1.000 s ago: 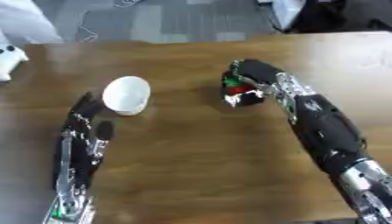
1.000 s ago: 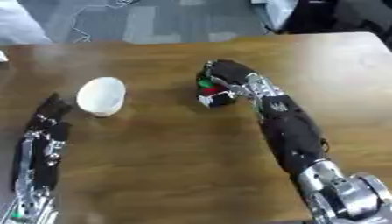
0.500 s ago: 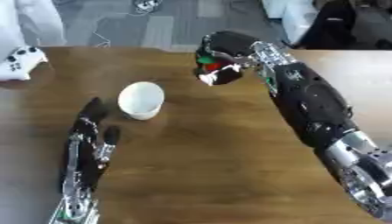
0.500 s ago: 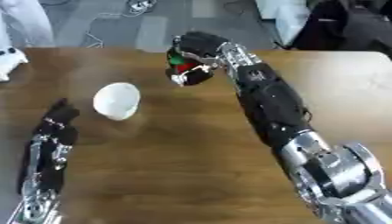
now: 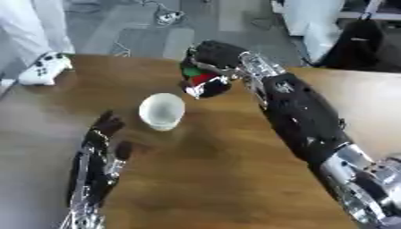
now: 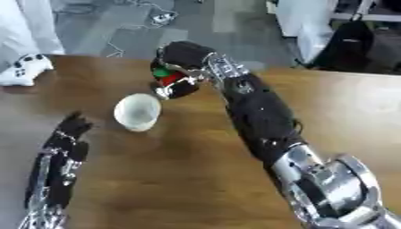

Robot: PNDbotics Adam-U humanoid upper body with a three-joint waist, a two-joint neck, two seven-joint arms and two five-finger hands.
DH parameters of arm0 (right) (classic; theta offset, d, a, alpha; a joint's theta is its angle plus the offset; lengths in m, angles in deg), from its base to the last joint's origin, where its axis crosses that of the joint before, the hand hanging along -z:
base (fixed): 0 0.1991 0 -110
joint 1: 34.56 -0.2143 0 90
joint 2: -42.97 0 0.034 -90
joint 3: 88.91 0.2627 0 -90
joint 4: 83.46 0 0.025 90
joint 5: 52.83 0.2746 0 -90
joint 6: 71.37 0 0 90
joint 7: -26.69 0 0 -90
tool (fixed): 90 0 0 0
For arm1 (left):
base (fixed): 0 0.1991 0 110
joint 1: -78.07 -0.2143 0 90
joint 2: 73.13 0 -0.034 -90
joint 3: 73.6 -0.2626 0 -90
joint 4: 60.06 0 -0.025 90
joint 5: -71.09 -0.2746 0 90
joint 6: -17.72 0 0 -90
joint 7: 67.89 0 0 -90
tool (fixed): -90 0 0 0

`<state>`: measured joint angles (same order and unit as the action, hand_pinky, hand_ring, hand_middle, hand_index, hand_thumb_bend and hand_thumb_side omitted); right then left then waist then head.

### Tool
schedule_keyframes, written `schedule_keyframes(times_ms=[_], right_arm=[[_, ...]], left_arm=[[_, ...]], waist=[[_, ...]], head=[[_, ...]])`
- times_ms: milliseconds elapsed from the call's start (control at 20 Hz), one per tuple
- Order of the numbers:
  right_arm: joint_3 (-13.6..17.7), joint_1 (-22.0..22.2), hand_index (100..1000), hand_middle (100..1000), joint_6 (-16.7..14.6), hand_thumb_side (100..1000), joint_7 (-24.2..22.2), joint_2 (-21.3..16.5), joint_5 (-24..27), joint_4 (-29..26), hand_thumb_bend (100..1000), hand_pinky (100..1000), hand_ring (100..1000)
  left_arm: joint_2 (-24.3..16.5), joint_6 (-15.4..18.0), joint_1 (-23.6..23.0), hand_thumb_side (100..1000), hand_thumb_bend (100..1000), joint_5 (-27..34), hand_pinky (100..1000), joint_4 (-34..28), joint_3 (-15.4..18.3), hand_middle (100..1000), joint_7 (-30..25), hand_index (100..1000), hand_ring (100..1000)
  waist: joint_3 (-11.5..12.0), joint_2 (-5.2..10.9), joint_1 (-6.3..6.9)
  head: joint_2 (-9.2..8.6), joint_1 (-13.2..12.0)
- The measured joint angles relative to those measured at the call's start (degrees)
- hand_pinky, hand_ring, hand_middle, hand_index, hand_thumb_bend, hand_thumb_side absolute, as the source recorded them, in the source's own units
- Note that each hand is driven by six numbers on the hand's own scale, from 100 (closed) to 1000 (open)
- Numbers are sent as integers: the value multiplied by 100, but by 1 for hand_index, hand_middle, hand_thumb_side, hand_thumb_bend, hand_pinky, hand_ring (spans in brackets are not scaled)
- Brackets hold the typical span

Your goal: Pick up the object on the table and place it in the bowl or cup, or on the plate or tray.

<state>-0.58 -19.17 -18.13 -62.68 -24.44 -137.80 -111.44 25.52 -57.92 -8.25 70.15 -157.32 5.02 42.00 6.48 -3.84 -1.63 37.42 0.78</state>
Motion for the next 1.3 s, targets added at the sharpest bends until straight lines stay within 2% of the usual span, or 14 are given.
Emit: schedule_keyframes(times_ms=[550,900,1300], right_arm=[[88,-33,558,154,148,522,222,248,-407,-33,236,403,133],[233,-22,553,172,366,528,388,395,-756,-56,250,402,164],[559,245,551,182,833,523,362,742,-1225,-381,264,401,173]], left_arm=[[-3,4,130,666,692,44,1000,-34,-83,906,-95,795,838],[12,14,153,664,692,44,1000,-34,-116,906,-112,795,838],[36,20,213,664,693,74,1000,-37,-157,906,-163,795,838]], waist=[[290,-179,-27],[372,-266,-26],[502,-349,-11]], head=[[-339,-18],[-394,79],[-440,185]])
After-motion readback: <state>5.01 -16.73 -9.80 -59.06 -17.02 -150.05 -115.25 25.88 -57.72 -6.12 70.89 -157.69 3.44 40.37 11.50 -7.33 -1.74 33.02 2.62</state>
